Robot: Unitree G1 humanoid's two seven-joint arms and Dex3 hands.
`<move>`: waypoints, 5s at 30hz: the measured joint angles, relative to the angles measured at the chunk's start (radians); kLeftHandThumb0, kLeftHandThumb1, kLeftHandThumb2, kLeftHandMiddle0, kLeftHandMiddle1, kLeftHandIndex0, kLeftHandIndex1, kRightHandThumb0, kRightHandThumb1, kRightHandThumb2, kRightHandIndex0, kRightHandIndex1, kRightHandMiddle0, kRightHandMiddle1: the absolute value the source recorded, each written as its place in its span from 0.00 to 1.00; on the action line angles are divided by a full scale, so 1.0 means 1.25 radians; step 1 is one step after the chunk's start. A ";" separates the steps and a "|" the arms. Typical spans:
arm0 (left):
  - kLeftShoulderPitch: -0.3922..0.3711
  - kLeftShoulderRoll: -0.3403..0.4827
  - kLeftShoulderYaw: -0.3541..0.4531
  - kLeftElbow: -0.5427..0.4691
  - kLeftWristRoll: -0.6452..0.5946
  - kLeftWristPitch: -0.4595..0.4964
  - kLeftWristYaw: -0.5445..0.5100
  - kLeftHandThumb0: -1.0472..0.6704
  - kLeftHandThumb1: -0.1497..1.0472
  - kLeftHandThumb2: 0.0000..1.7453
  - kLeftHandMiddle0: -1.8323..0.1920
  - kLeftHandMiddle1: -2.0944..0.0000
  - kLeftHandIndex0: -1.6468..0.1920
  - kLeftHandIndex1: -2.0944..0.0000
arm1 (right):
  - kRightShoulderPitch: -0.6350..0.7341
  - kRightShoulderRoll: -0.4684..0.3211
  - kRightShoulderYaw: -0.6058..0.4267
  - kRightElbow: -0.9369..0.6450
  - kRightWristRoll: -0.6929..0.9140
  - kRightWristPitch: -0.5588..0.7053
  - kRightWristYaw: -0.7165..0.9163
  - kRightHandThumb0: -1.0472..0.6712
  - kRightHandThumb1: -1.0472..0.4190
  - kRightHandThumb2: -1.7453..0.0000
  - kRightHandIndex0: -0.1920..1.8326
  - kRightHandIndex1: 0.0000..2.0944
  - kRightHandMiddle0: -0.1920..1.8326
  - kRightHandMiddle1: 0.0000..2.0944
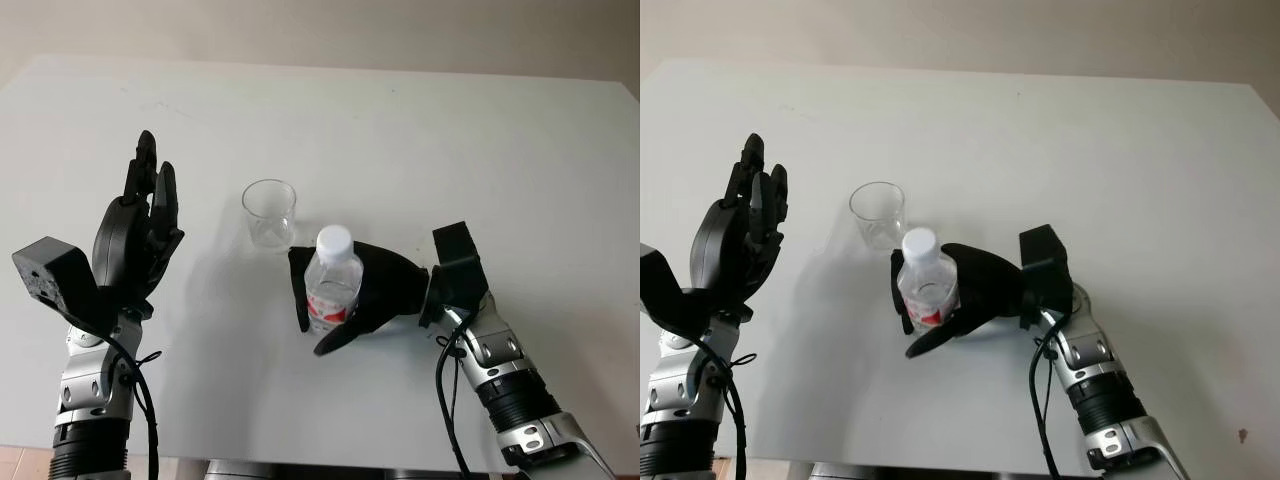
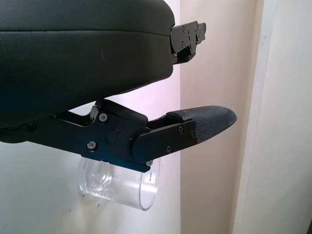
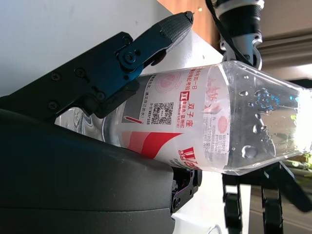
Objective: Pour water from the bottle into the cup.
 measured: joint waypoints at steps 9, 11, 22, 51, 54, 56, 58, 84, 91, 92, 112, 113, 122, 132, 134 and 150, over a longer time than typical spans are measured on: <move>0.000 0.000 0.000 0.000 0.000 0.000 -0.002 0.23 1.00 0.37 1.00 1.00 1.00 1.00 | 0.039 0.000 0.011 -0.038 -0.019 -0.064 -0.046 0.42 0.07 0.97 0.91 1.00 0.89 1.00; 0.000 0.000 0.001 0.000 -0.001 0.000 -0.003 0.23 1.00 0.37 1.00 1.00 1.00 1.00 | 0.044 0.001 0.011 -0.043 -0.023 -0.064 -0.064 0.43 0.05 0.96 0.94 1.00 0.94 1.00; -0.001 0.000 0.002 0.001 -0.001 -0.001 -0.003 0.22 1.00 0.37 1.00 1.00 1.00 1.00 | 0.061 0.047 -0.041 -0.017 -0.051 -0.117 -0.283 0.46 0.00 0.91 1.00 1.00 1.00 1.00; 0.000 -0.005 0.001 0.000 -0.003 -0.004 0.000 0.22 1.00 0.37 1.00 1.00 1.00 1.00 | -0.505 -0.090 0.031 0.626 -0.574 -0.301 -0.895 0.50 0.00 0.95 0.55 1.00 0.46 1.00; 0.001 -0.006 0.001 0.000 -0.003 -0.004 0.001 0.22 1.00 0.37 1.00 1.00 1.00 1.00 | -0.559 -0.087 0.077 0.683 -0.619 -0.281 -0.925 0.50 0.00 0.94 0.56 1.00 0.44 1.00; 0.002 -0.006 0.002 0.000 -0.003 -0.004 0.001 0.22 1.00 0.37 1.00 1.00 1.00 1.00 | -0.585 -0.082 0.102 0.716 -0.639 -0.264 -0.930 0.50 0.00 0.94 0.56 1.00 0.44 1.00; 0.003 -0.006 0.002 0.000 -0.003 -0.003 0.001 0.21 1.00 0.37 1.00 1.00 1.00 1.00 | -0.602 -0.074 0.120 0.740 -0.650 -0.244 -0.930 0.51 0.01 0.95 0.56 1.00 0.43 1.00; 0.005 -0.021 -0.005 0.004 0.007 -0.008 0.022 0.21 1.00 0.37 1.00 1.00 1.00 1.00 | -0.677 -0.021 0.270 0.783 -0.763 -0.230 -1.059 0.47 0.00 0.95 0.48 1.00 0.24 1.00; 0.005 -0.025 -0.006 0.005 0.008 -0.007 0.025 0.21 1.00 0.37 1.00 1.00 1.00 1.00 | -0.713 -0.058 0.393 0.790 -0.908 -0.273 -1.239 0.44 0.00 0.91 0.60 1.00 0.33 1.00; 0.005 -0.026 -0.006 0.005 0.008 -0.007 0.025 0.21 1.00 0.37 1.00 1.00 1.00 1.00 | -0.716 -0.059 0.404 0.792 -0.921 -0.274 -1.257 0.44 0.00 0.91 0.63 1.00 0.35 1.00; 0.005 -0.032 -0.006 0.005 0.006 0.003 0.028 0.21 1.00 0.36 1.00 1.00 1.00 1.00 | -0.745 -0.062 0.508 0.813 -1.022 -0.257 -1.384 0.41 0.00 0.96 0.67 1.00 0.43 1.00; 0.005 -0.032 -0.006 0.005 0.006 0.003 0.028 0.21 1.00 0.36 1.00 1.00 1.00 1.00 | -0.745 -0.063 0.508 0.813 -1.022 -0.257 -1.384 0.41 0.00 0.96 0.67 1.00 0.43 1.00; 0.005 -0.032 -0.006 0.005 0.007 0.003 0.028 0.21 1.00 0.36 1.00 1.00 1.00 1.00 | -0.740 -0.052 0.403 0.812 -0.869 -0.308 -1.315 0.47 0.00 0.91 0.58 1.00 0.38 1.00; 0.000 -0.031 -0.005 0.022 0.008 -0.019 0.022 0.21 1.00 0.37 1.00 1.00 1.00 1.00 | -0.652 -0.030 0.130 0.760 -0.524 -0.359 -1.039 0.50 0.00 0.91 0.69 1.00 0.55 1.00; -0.003 -0.031 -0.004 0.027 0.007 -0.019 0.018 0.21 1.00 0.37 1.00 1.00 1.00 1.00 | -0.619 -0.030 0.075 0.735 -0.453 -0.372 -0.975 0.51 0.00 0.91 0.65 1.00 0.57 1.00; -0.012 -0.017 0.001 0.049 -0.003 -0.019 -0.012 0.22 1.00 0.37 1.00 1.00 1.00 1.00 | -0.228 -0.016 -0.228 0.101 0.067 0.227 -0.558 0.50 0.00 0.86 0.68 1.00 0.55 1.00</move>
